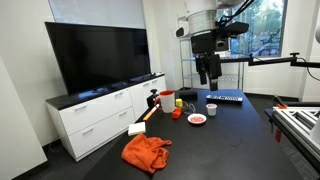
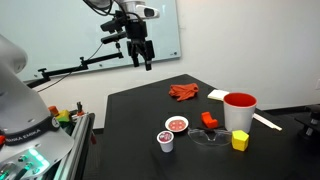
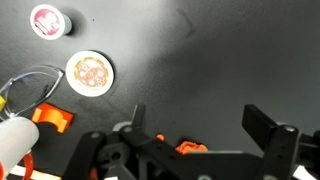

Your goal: Wipe a section of the table with the orange towel

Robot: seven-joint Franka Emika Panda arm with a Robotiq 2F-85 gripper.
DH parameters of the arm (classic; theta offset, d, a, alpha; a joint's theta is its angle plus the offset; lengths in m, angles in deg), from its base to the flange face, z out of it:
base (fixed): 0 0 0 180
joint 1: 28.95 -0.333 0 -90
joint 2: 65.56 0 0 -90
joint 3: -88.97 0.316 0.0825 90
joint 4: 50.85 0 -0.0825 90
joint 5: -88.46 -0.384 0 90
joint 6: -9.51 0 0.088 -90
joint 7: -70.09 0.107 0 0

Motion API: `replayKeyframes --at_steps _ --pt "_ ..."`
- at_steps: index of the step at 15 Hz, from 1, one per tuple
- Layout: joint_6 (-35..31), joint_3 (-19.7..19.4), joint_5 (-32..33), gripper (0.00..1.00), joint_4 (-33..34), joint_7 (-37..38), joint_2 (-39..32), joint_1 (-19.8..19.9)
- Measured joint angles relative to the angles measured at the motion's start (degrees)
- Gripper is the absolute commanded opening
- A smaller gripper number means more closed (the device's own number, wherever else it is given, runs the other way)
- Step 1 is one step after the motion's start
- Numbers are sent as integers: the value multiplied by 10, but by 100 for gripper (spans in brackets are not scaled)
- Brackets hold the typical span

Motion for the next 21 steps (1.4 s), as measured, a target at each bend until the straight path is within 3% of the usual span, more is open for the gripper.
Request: replayKeyframes --at_steps 6,9,15,21 --pt "2 0 -2 100 -4 0 5 0" --pt "-37 7 -19 100 2 0 -23 -9" --pt "-187 25 -62 100 60 0 -150 -26" --pt "-246 29 -59 100 112 3 -277 -18"
